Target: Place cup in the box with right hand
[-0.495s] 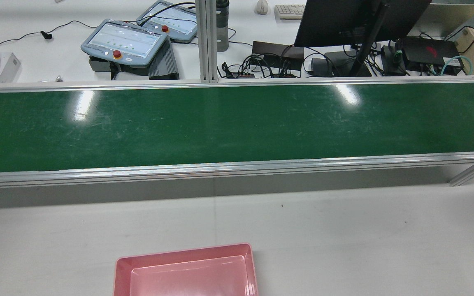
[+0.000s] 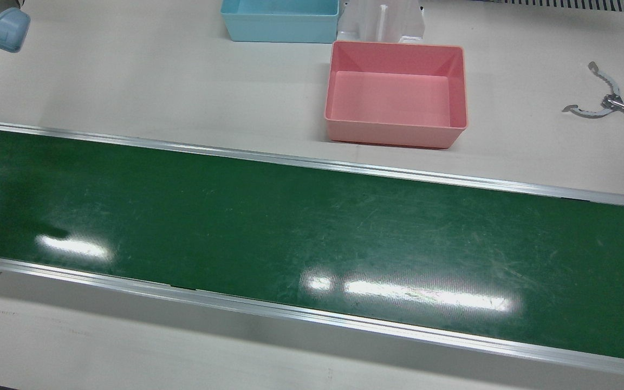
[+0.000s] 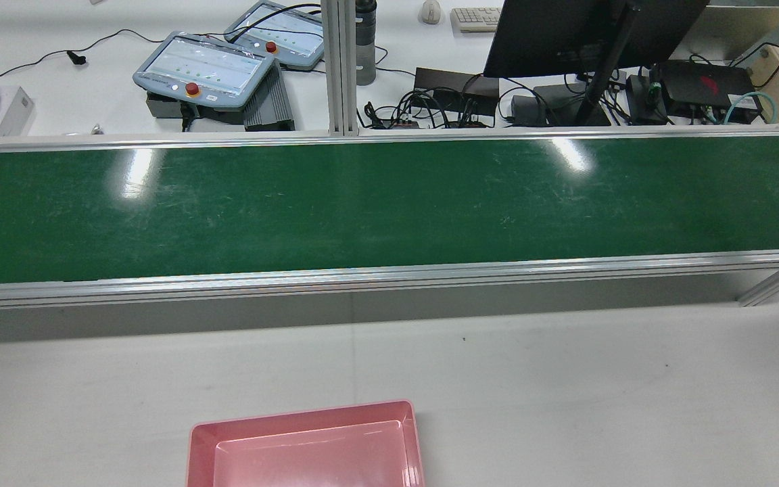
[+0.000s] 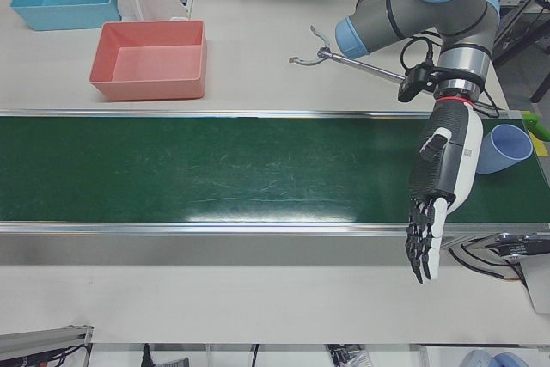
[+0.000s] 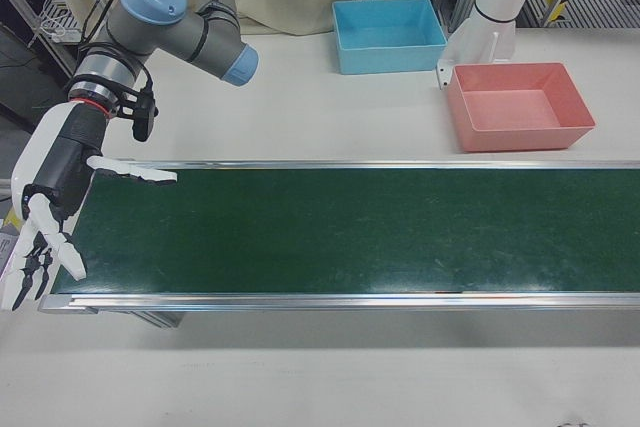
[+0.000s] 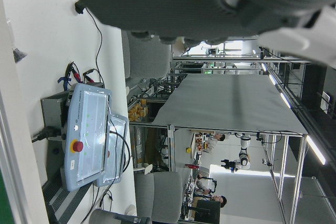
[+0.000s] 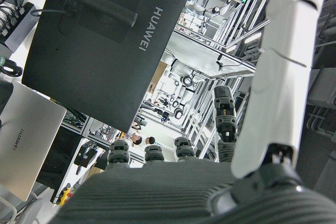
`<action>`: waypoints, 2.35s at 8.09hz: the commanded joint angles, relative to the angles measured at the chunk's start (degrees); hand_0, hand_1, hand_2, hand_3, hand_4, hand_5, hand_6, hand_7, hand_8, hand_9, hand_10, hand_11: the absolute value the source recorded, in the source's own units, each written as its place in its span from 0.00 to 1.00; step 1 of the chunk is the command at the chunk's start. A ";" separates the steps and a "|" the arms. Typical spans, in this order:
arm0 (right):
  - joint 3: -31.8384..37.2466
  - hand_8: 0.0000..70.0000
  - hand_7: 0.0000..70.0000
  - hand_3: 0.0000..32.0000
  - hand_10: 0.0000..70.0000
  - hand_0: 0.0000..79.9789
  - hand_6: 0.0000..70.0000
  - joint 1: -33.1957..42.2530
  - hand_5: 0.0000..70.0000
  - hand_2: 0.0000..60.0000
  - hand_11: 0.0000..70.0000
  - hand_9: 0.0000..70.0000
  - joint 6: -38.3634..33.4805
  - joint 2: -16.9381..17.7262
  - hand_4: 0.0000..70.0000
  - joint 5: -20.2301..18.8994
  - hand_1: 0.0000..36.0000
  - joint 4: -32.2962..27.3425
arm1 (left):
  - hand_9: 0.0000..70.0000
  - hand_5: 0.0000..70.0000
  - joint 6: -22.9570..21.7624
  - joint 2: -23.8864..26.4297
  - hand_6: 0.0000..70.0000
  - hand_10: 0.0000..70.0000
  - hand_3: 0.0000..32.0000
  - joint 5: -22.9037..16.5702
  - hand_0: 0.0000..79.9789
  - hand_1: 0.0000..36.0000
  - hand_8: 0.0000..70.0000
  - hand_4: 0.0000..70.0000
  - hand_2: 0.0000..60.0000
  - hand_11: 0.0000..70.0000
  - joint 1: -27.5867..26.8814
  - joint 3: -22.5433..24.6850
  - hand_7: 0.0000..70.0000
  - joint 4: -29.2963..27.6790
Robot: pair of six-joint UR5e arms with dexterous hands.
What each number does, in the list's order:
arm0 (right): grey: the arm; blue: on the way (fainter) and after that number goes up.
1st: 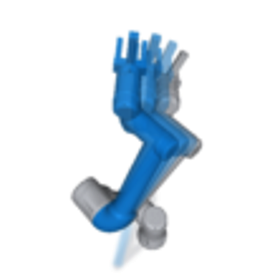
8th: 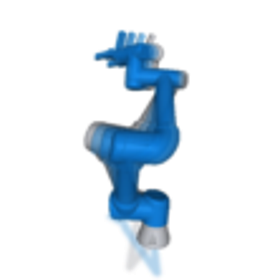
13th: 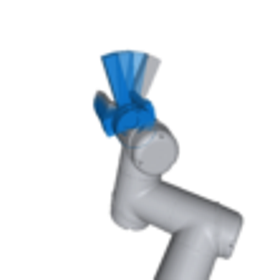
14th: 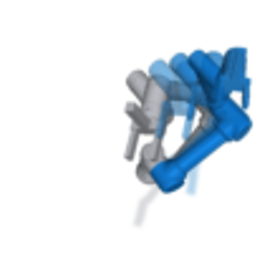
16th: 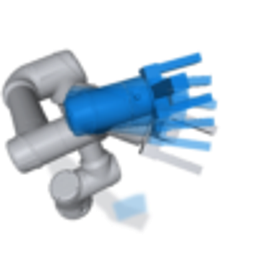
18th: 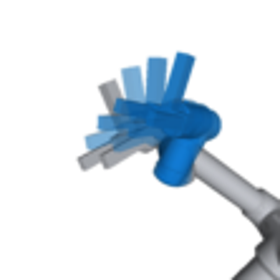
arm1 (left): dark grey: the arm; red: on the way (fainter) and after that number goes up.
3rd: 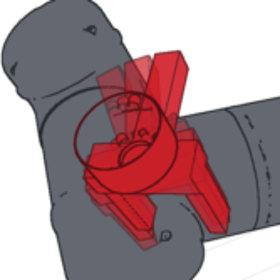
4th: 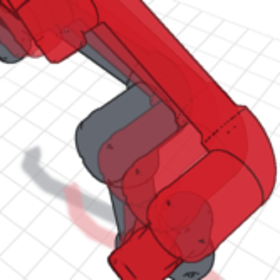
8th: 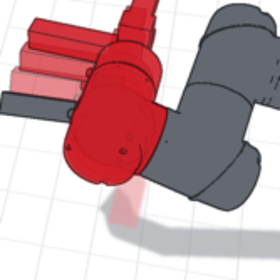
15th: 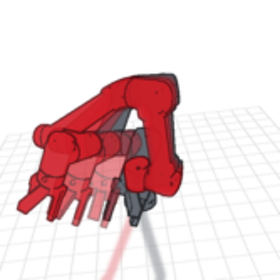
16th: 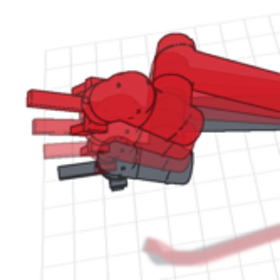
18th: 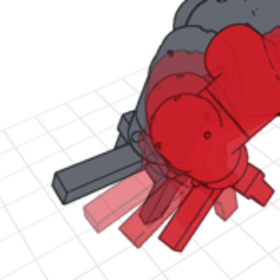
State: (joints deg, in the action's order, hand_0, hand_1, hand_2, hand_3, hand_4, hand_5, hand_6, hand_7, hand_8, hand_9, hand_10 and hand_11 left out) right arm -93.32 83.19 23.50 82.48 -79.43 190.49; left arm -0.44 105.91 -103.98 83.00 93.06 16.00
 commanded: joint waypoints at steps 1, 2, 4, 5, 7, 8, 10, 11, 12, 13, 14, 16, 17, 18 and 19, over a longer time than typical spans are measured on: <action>0.33 0.05 0.16 0.00 0.06 0.73 0.07 -2.14 0.10 0.06 0.12 0.11 -4.67 -0.22 0.21 0.16 0.47 -0.38 | 0.00 0.00 0.00 0.00 0.00 0.00 0.00 0.00 0.00 0.00 0.00 0.00 0.00 0.00 0.06 0.11 0.00 0.00; 0.25 0.06 0.18 0.00 0.06 0.73 0.08 -3.02 0.10 0.06 0.12 0.12 -6.43 -0.39 0.25 0.50 0.49 -0.39 | 0.00 0.00 0.00 0.00 0.00 0.00 0.00 0.00 0.00 0.00 0.00 0.00 0.00 0.00 0.06 0.11 0.00 0.00; -0.01 0.06 0.19 0.00 0.06 0.76 0.08 -3.82 0.10 0.00 0.12 0.13 -7.24 -0.39 0.27 0.51 0.43 -0.39 | 0.00 0.00 0.00 0.00 0.00 0.00 0.00 0.00 0.00 0.00 0.00 0.00 0.00 0.00 -0.03 0.11 0.00 0.00; -0.02 0.06 0.18 0.00 0.05 0.75 0.08 -4.34 0.10 0.03 0.11 0.12 -7.42 -0.39 0.23 0.59 0.48 -0.39 | 0.00 0.00 0.00 0.00 0.00 0.00 0.00 0.00 0.00 0.00 0.00 0.00 0.00 0.00 0.06 0.02 0.00 0.00; 0.07 0.05 0.14 0.00 0.05 0.76 0.07 -6.44 0.10 0.00 0.11 0.10 -8.98 -0.48 0.23 1.64 0.46 -0.47 | 0.00 0.00 0.00 0.00 0.00 0.00 0.00 0.00 0.00 0.00 0.00 0.00 0.00 0.00 -0.03 -0.07 0.00 0.00; -0.02 0.05 0.12 0.00 0.05 0.76 0.07 -8.55 0.10 0.02 0.11 0.10 -10.91 -0.57 0.20 2.43 0.46 -0.39 | 0.00 0.00 0.00 0.00 0.00 0.00 0.00 0.00 0.00 0.00 0.00 0.00 0.00 0.00 0.06 0.02 0.00 0.00; -0.63 0.06 0.16 0.00 0.06 0.77 0.08 -14.85 0.11 0.04 0.12 0.12 -13.91 -1.62 0.20 6.28 0.51 -0.39 | 0.00 0.00 0.00 0.00 0.00 0.00 0.00 0.00 0.00 0.00 0.00 0.00 0.00 0.00 0.06 0.02 0.00 0.00; -0.98 0.06 0.19 0.00 0.04 0.79 0.08 -18.38 0.11 0.00 0.10 0.12 -14.01 -2.58 0.25 8.40 0.48 -0.30 | 0.00 0.00 0.00 0.00 0.00 0.00 0.00 0.00 0.00 0.00 0.00 0.00 0.00 0.00 0.06 0.02 0.00 0.00; -1.85 0.06 0.19 0.00 0.04 0.80 0.08 -19.63 0.11 0.00 0.10 0.12 -13.92 -3.72 0.26 8.59 0.47 0.75 | 0.00 0.00 0.00 0.00 0.00 0.00 0.00 0.00 0.00 0.00 0.00 0.00 0.00 0.00 -0.03 0.11 0.00 0.00; -5.26 0.05 0.17 0.00 0.04 0.78 0.08 -21.03 0.11 0.05 0.10 0.11 -13.75 -3.91 0.20 8.68 0.54 5.20 | 0.00 0.00 0.00 0.00 0.00 0.00 0.00 0.00 0.00 0.00 0.00 0.00 0.00 0.00 0.06 0.11 0.00 0.00; -6.51 0.05 0.17 0.00 0.04 0.78 0.08 -21.74 0.11 0.05 0.10 0.11 -13.48 -3.82 0.20 11.20 0.54 7.76 | 0.00 0.00 0.00 0.00 0.00 0.00 0.00 0.00 0.00 0.00 0.00 0.00 0.00 0.00 0.06 0.11 0.00 0.00; -6.35 0.03 0.15 0.00 0.04 0.80 0.07 -23.67 0.11 0.00 0.10 0.08 -10.33 -2.51 0.22 15.69 0.50 8.14 | 0.00 0.00 0.00 0.00 0.00 0.00 0.00 0.00 0.00 0.00 0.00 0.00 0.00 0.00 0.06 0.11 0.00 0.00; -6.26 0.03 0.12 0.00 0.04 0.80 0.07 -25.51 0.11 0.00 0.09 0.07 -10.23 -2.50 0.20 17.19 0.50 7.97 | 0.00 0.00 0.00 0.00 0.00 0.00 0.00 0.00 0.00 0.00 0.00 0.00 0.00 0.00 0.06 0.11 0.00 0.00; -7.04 0.03 0.12 0.00 0.04 0.79 0.06 -25.44 0.11 0.00 0.10 0.07 -10.32 -2.50 0.20 18.08 0.49 7.96 | 0.00 0.00 0.00 0.00 0.00 0.00 0.00 0.00 0.00 0.00 0.00 0.00 0.00 0.00 0.06 0.19 0.00 0.00; -7.13 0.03 0.12 0.00 0.05 0.78 0.07 -25.09 0.11 0.00 0.11 0.07 -10.32 -2.33 0.19 18.09 0.49 8.05 | 0.00 0.00 0.00 0.00 0.00 0.00 0.00 0.00 0.00 0.00 0.00 0.00 0.00 0.00 0.06 0.20 0.00 0.09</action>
State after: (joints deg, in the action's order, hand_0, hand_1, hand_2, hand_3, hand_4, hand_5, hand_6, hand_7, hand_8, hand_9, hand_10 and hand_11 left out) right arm -99.90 58.41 12.96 79.87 -62.77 198.43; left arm -0.44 105.91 -103.98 83.06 93.20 16.00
